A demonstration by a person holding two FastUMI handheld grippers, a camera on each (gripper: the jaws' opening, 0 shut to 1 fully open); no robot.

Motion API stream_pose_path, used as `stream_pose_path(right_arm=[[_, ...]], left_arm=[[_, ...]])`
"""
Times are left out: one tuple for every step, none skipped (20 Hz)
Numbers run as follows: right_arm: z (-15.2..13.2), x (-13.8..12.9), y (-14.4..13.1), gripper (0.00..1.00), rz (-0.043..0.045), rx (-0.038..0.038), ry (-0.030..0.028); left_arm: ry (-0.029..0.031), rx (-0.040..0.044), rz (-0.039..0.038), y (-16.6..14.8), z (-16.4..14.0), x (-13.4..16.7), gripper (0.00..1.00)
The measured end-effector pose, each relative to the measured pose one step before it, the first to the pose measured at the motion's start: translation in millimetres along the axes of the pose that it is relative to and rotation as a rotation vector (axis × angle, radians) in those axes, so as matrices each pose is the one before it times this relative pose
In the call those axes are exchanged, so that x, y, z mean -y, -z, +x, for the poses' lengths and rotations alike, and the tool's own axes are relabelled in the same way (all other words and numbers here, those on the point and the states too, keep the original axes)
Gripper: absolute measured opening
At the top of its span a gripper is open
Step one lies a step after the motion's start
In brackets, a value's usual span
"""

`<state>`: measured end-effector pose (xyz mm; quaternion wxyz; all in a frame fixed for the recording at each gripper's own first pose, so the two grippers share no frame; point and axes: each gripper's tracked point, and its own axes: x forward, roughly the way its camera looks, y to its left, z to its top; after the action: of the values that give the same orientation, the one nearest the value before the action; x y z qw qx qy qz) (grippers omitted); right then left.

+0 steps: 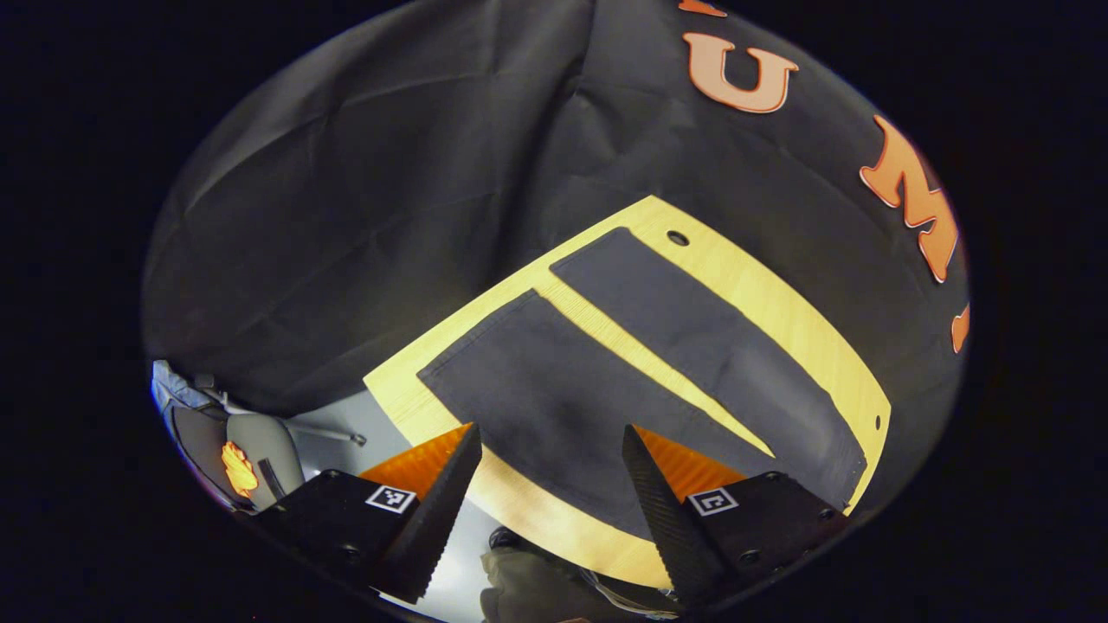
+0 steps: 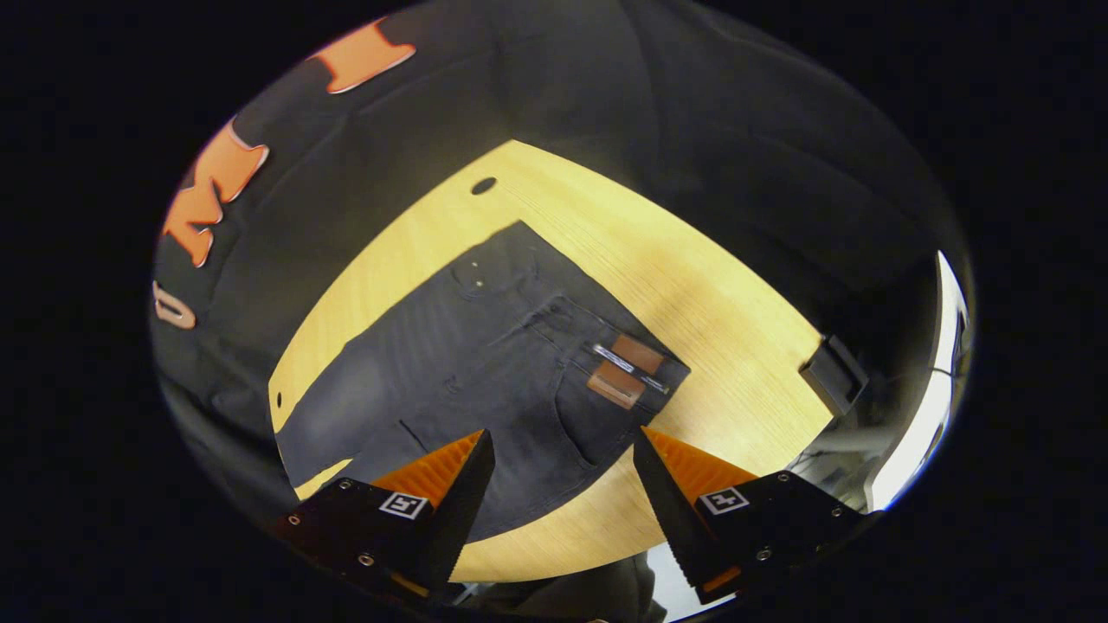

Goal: Grasp the waist and the cuffs of the jeans and fold them to make the two legs overlap; first hold the waist and fold one-third of the jeans toward the cuffs, then hold the cuffs and fold the remaining one-third in the same direction to finish folding.

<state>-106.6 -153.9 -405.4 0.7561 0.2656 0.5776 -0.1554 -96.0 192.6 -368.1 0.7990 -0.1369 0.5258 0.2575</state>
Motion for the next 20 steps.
stream_pose_path(right_arm=[[9.23, 9.20, 3.06, 0.98, 0.01590, -0.03755, 0.01912], [9.30, 7.93, 2.16, 0.98, 0.01536, -0.02559, 0.01536], [8.48, 7.13, 2.74, 0.98, 0.01717, -0.02408, 0.01186], [7.63, 4.17, 4.87, 0.98, 0.01944, -0.02091, 0.00798], [7.50, 2.59, 2.20, 0.97, 0.02318, -0.01800, 0.00064], [6.33, 1.83, 3.95, 0.97, 0.02370, -0.01827, -0.00063], [4.90, -0.06, 3.93, 0.96, 0.02386, -0.02133, -0.00032], [3.64, -1.30, 2.75, 0.96, 0.02277, -0.01494, -0.00153], [4.48, -2.55, 0.60, 0.96, 0.01796, -0.00607, 0.00303], [3.23, -1.11, 0.87, 0.96, 0.00889, -0.00410, 0.00774], [3.08, -0.48, 0.06, 0.94, 0.00889, -0.00744, 0.01791], [-0.19, -2.95, -2.03, 0.80, 0.00740, 0.00655, 0.00800], [3.00, -5.94, -4.92, 0.88, 0.01363, 0.00882, -0.00415], [1.47, -1.01, -0.75, 0.86, 0.01890, -0.00368, 0.01974], [0.09, -1.78, -1.87, 0.86, 0.01989, -0.00254, 0.01303], [0.99, 1.10, -0.89, 0.85, 0.01899, -0.00379, 0.02437], [0.09, 0.75, -1.05, 0.85, 0.01655, 0.00245, 0.02636], [0.87, 0.87, -0.63, 0.85, 0.02027, 0.00403, 0.02938], [2.24, 1.43, -0.90, 0.84, 0.02044, 0.01063, 0.02877], [0.00, 1.07, 0.71, 0.82, 0.01266, 0.00549, 0.03070]], left_arm=[[-0.00846, -0.02098, -0.01115, 2.27, 4.46, -0.87, 0.98], [-0.00962, -0.02425, -0.00371, 5.29, 3.39, -2.86, 0.98], [-0.01503, -0.02342, -0.00780, 4.13, 4.16, -1.90, 0.98], [-0.00982, -0.02556, -0.00518, 3.00, 2.19, 0.25, 0.98], [-0.00774, -0.02315, -0.00493, -0.13, 2.74, -0.10, 0.98], [-0.00537, -0.02153, -0.00575, 1.90, 2.37, -0.41, 0.98], [-0.00916, -0.01940, -0.00972, 1.10, 1.41, -1.64, 0.98], [-0.00901, -0.01988, -0.01351, 1.76, 1.38, -1.49, 0.98], [-0.00544, -0.01769, -0.01581, 0.25, 1.73, -0.72, 0.99], [-0.00299, -0.02026, -0.01402, 2.15, 1.87, -2.07, 0.99], [-0.00584, -0.02078, -0.01662, 0.43, 3.10, -2.86, 0.98], [-0.00744, -0.02979, -0.01780, 1.97, 3.11, -4.08, 0.98], [-0.00604, -0.02174, -0.01998, -0.78, 2.82, -3.33, 0.98], [-0.00909, -0.01984, -0.01890, -1.97, 2.48, -5.48, 0.99], [-0.01501, -0.01584, -0.01698, -2.48, 2.74, -5.57, 0.98], [-0.00978, -0.00962, -0.01800, -5.08, 0.53, -5.53, 0.99], [-0.00163, -0.00904, -0.02111, -5.41, 3.46, -2.37, 0.98], [0.00351, -0.01069, -0.02033, -4.42, 5.63, -1.36, 0.98], [0.00636, -0.01007, -0.01844, -5.50, 3.70, -0.57, 0.98], [-0.00196, -0.01097, -0.01312, -2.59, 3.31, -5.57, 0.98]])
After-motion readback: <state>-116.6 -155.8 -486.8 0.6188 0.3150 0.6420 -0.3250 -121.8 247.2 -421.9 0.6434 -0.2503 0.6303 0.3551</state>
